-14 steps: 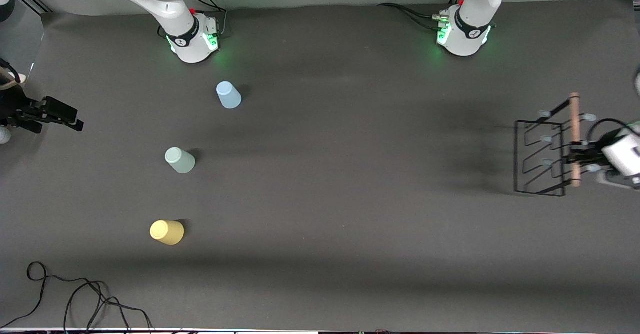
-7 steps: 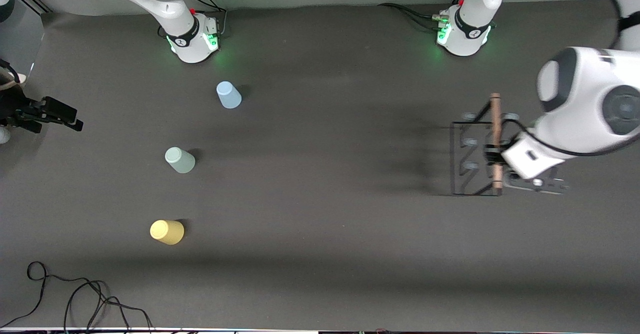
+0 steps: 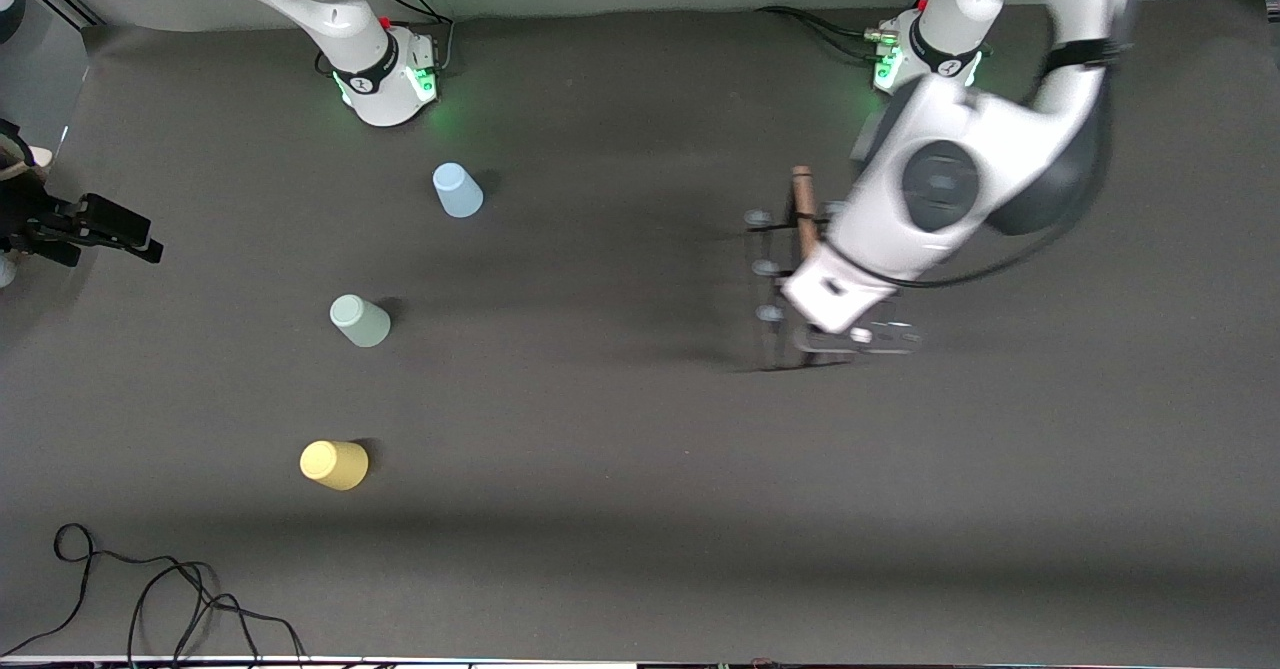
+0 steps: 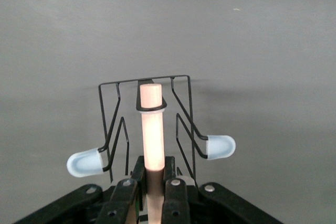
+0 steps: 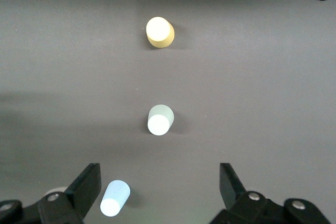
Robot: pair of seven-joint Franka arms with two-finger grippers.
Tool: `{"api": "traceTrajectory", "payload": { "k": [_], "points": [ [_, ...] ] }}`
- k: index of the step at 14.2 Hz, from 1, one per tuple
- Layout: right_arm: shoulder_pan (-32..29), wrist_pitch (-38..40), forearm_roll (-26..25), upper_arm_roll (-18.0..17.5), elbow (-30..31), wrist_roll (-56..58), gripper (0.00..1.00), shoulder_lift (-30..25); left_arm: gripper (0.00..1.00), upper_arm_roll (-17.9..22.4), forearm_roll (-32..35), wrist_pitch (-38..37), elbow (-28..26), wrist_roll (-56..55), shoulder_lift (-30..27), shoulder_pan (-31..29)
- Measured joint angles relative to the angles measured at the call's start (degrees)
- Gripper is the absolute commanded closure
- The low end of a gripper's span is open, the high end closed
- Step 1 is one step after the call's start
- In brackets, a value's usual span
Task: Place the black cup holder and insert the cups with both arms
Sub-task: 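Carry the rack with the left gripper to the table middle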
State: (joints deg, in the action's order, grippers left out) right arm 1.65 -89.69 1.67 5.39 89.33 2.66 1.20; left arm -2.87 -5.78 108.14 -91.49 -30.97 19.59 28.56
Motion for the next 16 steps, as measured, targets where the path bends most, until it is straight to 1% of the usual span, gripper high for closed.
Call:
{"api": "traceTrajectory", "payload": {
  "k": [4,6,7,10,13,16],
  "points": [
    [0.0,0.0,0.0,0.1,0.1,0.0,0.0,0.0,1.0,0.1,0.0,0.9,9.4,-11.5,9.2,8.2],
    [0.0,0.0,0.0,0.2,0.1,0.0,0.0,0.0,1.0,0.1,0.0,3.3,13.7,-15.1,13.5,11.0],
    [0.0,0.0,0.0,0.2,0.2,0.0,0.0,0.0,1.0,0.1,0.0,5.5,14.8,-16.5,15.0,12.1],
    [0.0,0.0,0.0,0.2,0.4,0.0,0.0,0.0,1.0,0.2,0.0,11.4,16.2,-20.7,17.9,15.1],
    [0.0,0.0,0.0,0.2,0.6,0.0,0.0,0.0,1.0,0.3,0.1,12.3,17.3,-22.9,19.7,17.3],
    [0.0,0.0,0.0,0.2,0.6,0.0,0.0,0.0,1.0,0.3,0.7,12.4,17.4,-23.7,20.4,18.4]
  ]
}}
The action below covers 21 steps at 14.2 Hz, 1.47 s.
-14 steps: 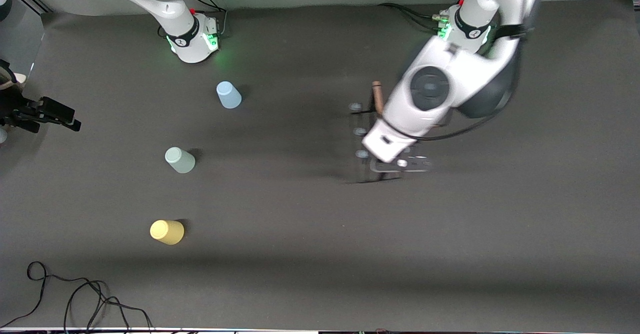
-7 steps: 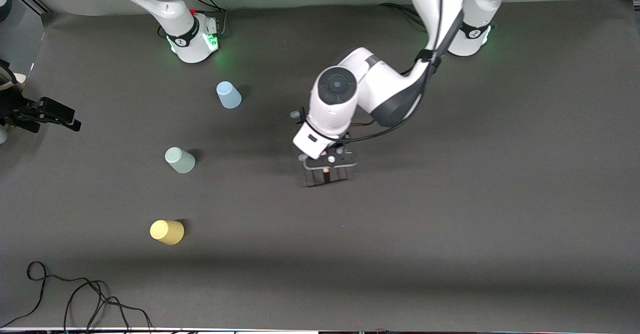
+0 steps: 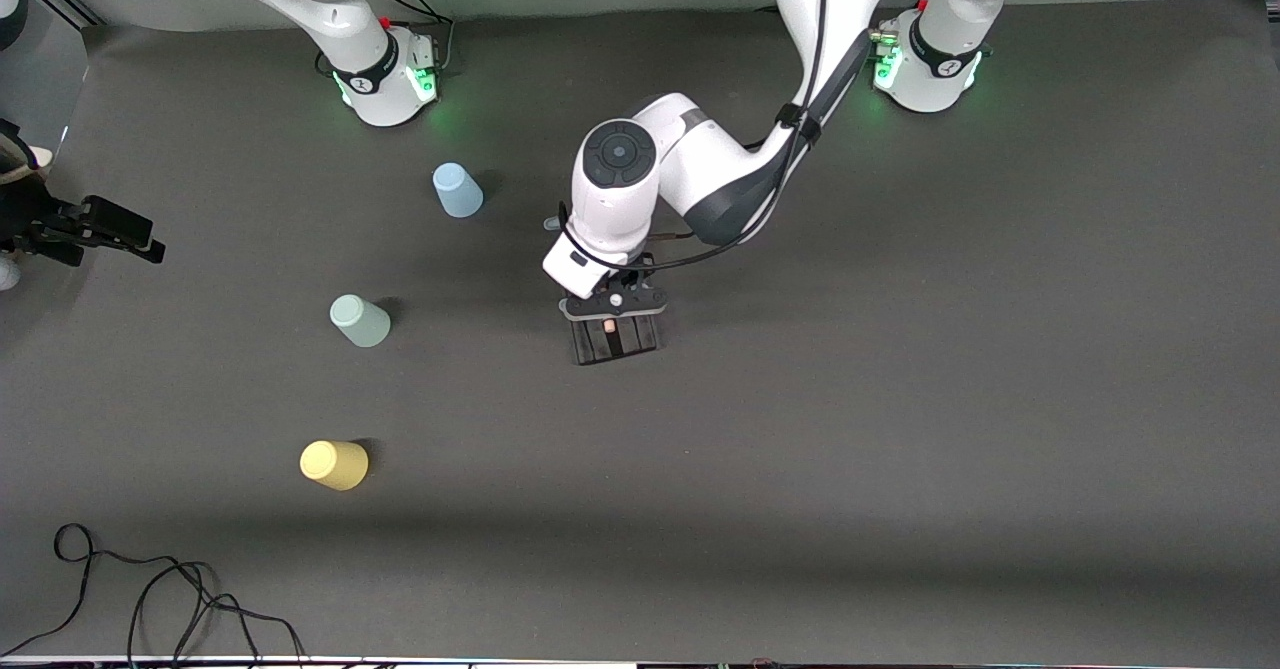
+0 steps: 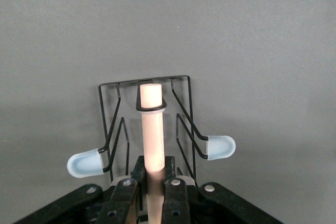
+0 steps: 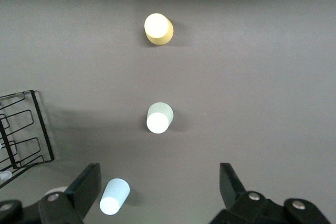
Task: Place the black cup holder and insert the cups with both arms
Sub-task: 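Carry the rack with the left gripper to the table middle, then release the rack and withdraw the left gripper while the right gripper reaches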
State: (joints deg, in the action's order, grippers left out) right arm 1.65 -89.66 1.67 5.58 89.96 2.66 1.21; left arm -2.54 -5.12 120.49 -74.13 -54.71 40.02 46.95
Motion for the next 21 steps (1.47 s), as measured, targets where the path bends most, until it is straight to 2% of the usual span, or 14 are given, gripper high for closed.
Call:
{"api": "traceTrajectory", "payload": {
  "k": [5,6,7,9,14,17,21],
  "points": [
    [0.0,0.0,0.0,0.0,0.0,0.0,0.0,0.0,0.94,0.3,0.1,0.0,0.4,-0.2,0.1,0.0],
    [0.0,0.0,0.0,0.0,0.0,0.0,0.0,0.0,0.52,0.3,0.1,0.0,0.4,-0.2,0.1,0.0],
    [0.0,0.0,0.0,0.0,0.1,0.0,0.0,0.0,0.02,0.3,0.1,-0.1,0.4,-0.2,0.1,0.0],
    [0.1,0.0,0.0,0.0,1.2,-0.3,0.0,-0.6,0.03,0.4,0.1,-0.2,0.6,-0.2,0.1,0.0],
    [4.0,-2.6,0.0,-0.3,9.5,-2.7,0.0,-6.8,0.02,0.9,0.4,-2.3,1.7,0.4,-0.2,-0.1],
    [5.6,-5.2,0.0,-0.5,13.6,-2.8,0.0,-8.4,0.02,1.4,0.5,-10.7,4.2,3.0,-2.4,-2.3],
    [5.8,-14.1,0.0,-0.3,23.5,-2.8,0.0,-8.8,0.02,1.7,0.7,-23.8,5.9,9.2,-10.6,-8.4]
  ]
}}
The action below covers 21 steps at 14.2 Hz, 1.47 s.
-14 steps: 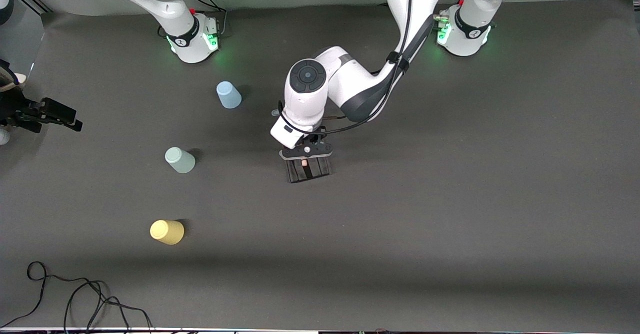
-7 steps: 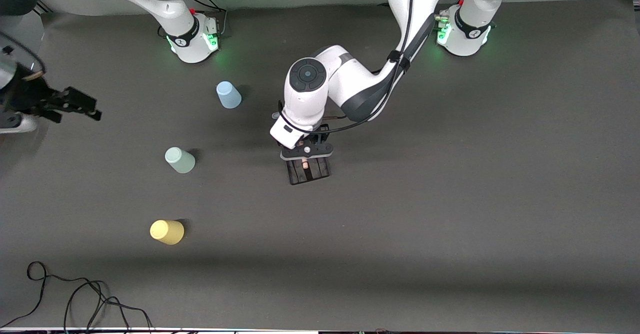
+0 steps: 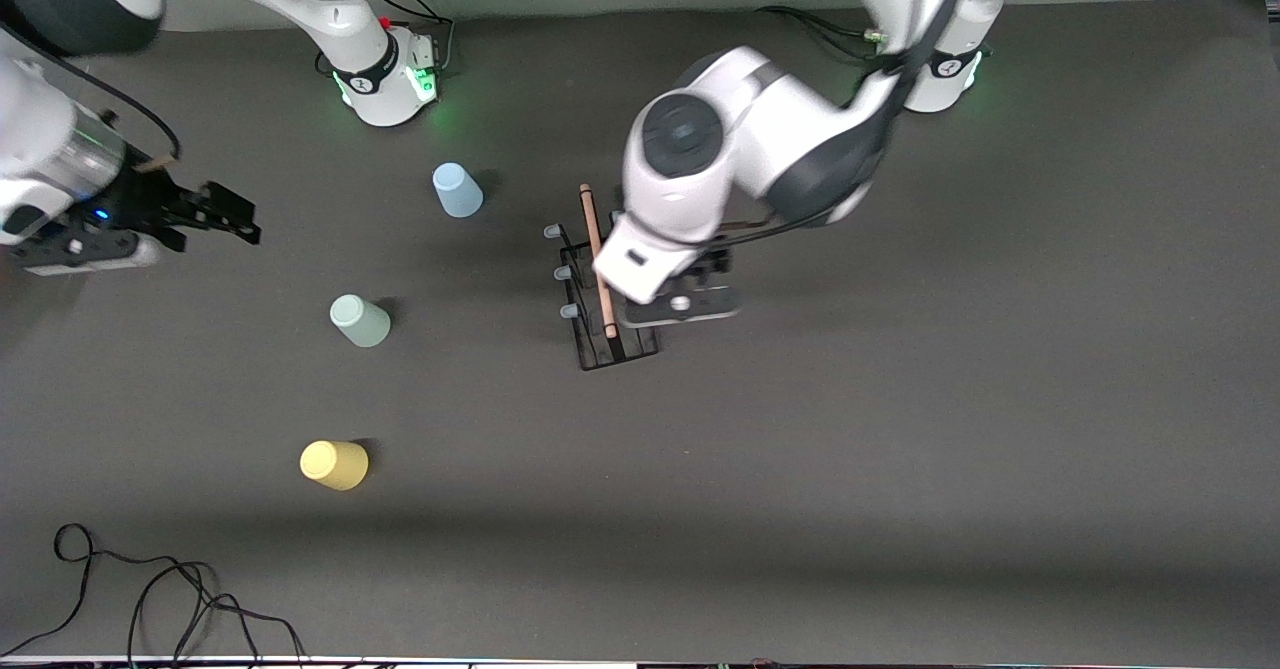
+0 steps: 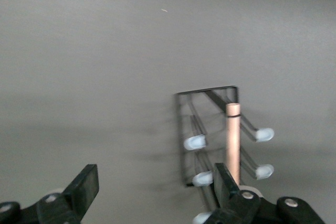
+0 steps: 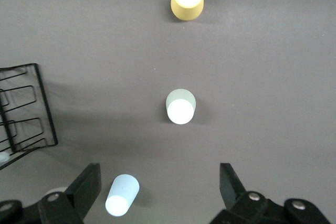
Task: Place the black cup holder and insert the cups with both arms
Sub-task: 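Release the rack and withdraw the left gripper while the right gripper reaches, then grasp the pale green cup with the right gripper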
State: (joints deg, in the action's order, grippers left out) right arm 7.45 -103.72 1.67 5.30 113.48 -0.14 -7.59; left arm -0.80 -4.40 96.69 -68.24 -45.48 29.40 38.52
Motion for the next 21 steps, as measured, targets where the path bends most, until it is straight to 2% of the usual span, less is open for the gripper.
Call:
{"api": "traceTrajectory", "payload": {
  "k": [6,9,16,18,21],
  "points": [
    [0.0,-20.3,0.0,1.5,17.4,0.0,0.0,0.5,0.01,0.6,3.6,-17.0,-0.1,18.3,-12.0,-11.6],
    [0.0,-29.4,0.0,1.5,21.9,-0.1,0.0,3.4,0.01,0.7,4.4,-21.6,-0.3,27.5,-14.8,-18.3],
    [0.2,-48.2,0.0,1.4,26.7,-0.7,0.0,15.4,0.0,0.8,6.7,-22.0,-5.1,45.7,-17.8,-32.4],
    [0.4,-49.6,0.0,1.4,27.5,-0.9,0.0,17.3,0.0,0.8,7.2,-21.6,-6.5,48.0,-17.8,-36.0],
    [0.9,-49.5,0.0,1.4,27.5,-0.9,0.02,18.3,0.0,0.6,9.6,-20.7,-9.4,48.5,-18.1,-37.0]
  ]
}}
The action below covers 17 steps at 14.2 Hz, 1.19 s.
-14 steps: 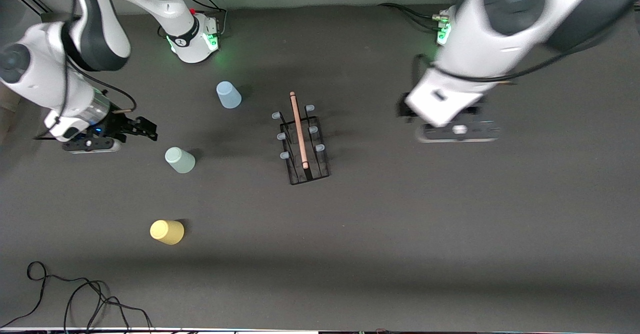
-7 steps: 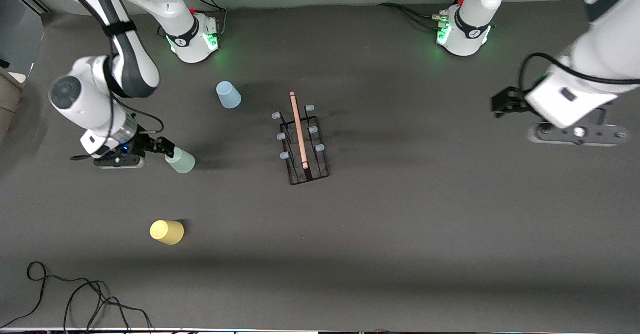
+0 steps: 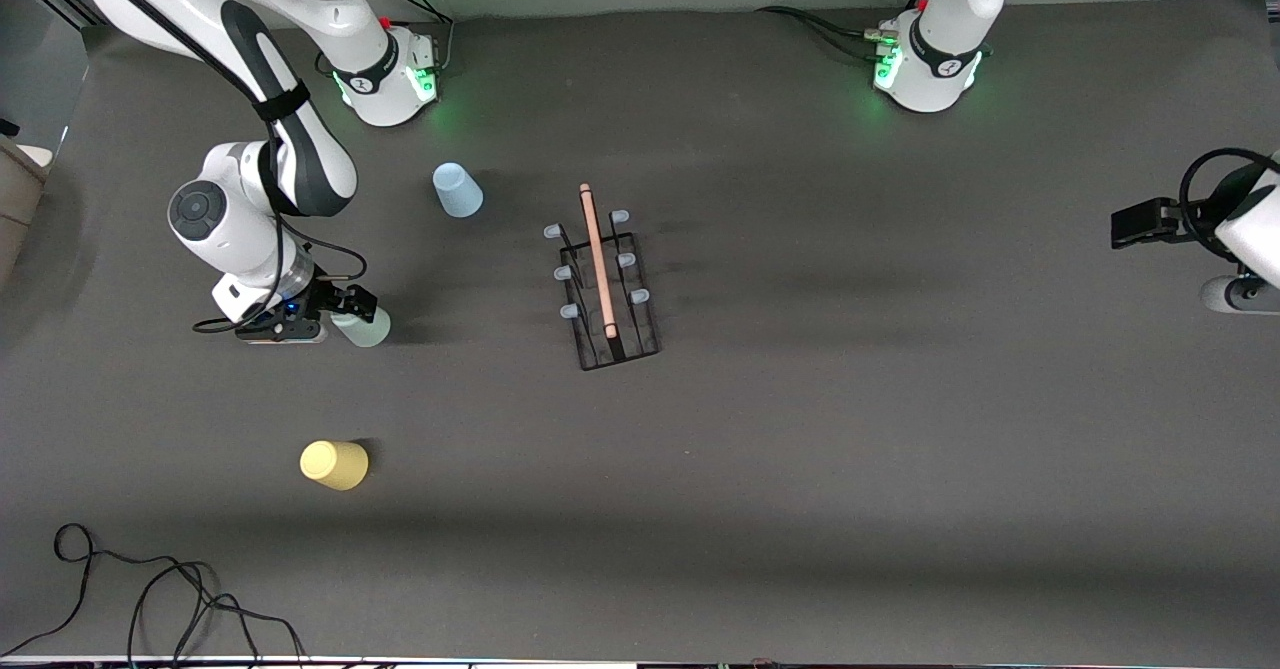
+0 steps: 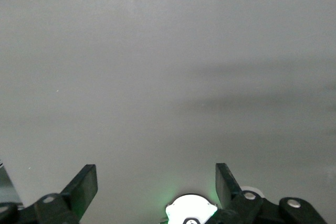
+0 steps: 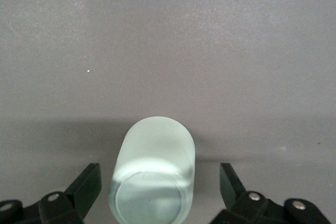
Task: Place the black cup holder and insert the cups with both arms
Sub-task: 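Grasp the pale green cup with the right gripper, then carry the green cup with the right gripper onto a rack peg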
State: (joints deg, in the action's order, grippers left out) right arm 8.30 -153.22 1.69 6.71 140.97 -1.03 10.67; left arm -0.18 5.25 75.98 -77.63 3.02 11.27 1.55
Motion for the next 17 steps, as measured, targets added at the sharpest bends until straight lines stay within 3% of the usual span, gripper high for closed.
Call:
{"api": "traceTrajectory", "payload": {
  "k": [1,2,4,5,9,11,14,17],
  "points": [
    [0.1,0.1,0.0,0.0,0.0,0.0,0.18,0.2,0.0,-0.1,0.2,1.3,-1.5,0.0,-0.5,0.0],
    [0.1,0.2,0.0,0.0,0.1,0.0,0.4,0.5,0.0,-0.3,0.2,2.8,-3.3,0.0,-1.4,0.0],
    [0.1,1.1,0.0,0.0,0.1,0.0,0.67,0.8,0.0,-0.4,0.1,6.4,-8.1,0.0,-4.1,0.0],
    [0.1,1.6,0.0,0.0,0.0,-0.1,0.71,0.8,0.0,-0.5,-0.6,8.2,-10.7,0.0,-5.7,0.0],
    [0.1,5.3,0.0,-0.1,-2.0,-0.1,0.71,-0.1,0.01,-1.2,-2.8,11.1,-15.5,0.0,-9.3,0.1],
    [0.2,14.9,0.0,-0.2,-6.9,-0.1,0.71,-2.8,0.01,-1.6,-2.9,11.2,-16.3,0.0,-9.9,0.2],
    [1.1,35.3,0.0,-0.4,-18.6,-1.6,0.71,-8.7,0.01,-1.5,-2.9,11.2,-16.6,0.0,-9.9,0.1],
    [7.9,44.2,0.1,-0.4,-24.0,-11.3,0.71,-13.2,0.0,-1.2,-3.0,11.2,-16.6,0.0,-9.9,0.0]
  ]
}}
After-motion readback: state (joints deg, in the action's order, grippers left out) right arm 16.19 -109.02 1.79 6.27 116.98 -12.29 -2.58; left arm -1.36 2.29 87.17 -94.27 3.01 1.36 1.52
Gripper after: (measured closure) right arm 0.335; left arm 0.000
